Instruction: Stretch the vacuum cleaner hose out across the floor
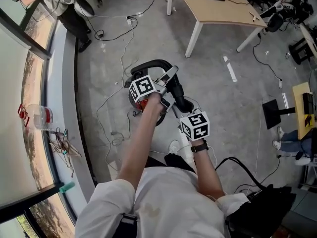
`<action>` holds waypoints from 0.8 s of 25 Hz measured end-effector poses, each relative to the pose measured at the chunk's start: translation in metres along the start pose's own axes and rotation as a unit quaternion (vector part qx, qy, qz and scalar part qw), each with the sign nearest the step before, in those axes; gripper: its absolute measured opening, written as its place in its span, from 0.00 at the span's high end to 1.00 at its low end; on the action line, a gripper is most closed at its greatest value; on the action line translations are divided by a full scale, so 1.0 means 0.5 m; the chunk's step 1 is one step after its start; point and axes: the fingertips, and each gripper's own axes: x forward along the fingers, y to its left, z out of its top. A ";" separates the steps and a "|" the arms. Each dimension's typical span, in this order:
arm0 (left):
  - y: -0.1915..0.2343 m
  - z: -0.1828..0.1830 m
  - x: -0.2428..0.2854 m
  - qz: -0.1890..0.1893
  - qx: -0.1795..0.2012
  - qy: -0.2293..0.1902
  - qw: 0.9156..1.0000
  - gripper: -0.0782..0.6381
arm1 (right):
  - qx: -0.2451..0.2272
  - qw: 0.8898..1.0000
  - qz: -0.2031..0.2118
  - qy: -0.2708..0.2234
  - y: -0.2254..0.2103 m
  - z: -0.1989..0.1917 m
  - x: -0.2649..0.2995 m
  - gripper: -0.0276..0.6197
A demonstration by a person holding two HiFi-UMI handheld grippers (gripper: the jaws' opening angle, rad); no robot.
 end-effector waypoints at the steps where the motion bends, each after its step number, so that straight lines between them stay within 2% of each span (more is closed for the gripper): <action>1: -0.007 -0.016 0.010 -0.002 -0.001 0.001 1.000 0.54 | -0.001 1.000 0.001 -0.001 -0.011 -0.003 -0.016 0.74; 6: -0.023 -0.078 0.066 0.001 0.006 0.029 1.000 0.54 | -0.002 1.000 -0.004 0.000 -0.070 -0.015 -0.071 0.74; 11: 0.034 -0.113 0.067 0.031 0.018 0.056 0.998 0.54 | 0.005 1.000 0.020 0.022 -0.087 -0.075 -0.068 0.74; 16: 0.099 -0.073 0.055 0.059 0.037 0.056 0.996 0.53 | 0.028 0.998 0.049 0.036 -0.080 -0.098 -0.005 0.74; 20: 0.188 0.001 0.047 0.094 0.050 0.052 0.993 0.52 | 0.031 0.996 0.048 0.067 -0.079 -0.116 0.098 0.74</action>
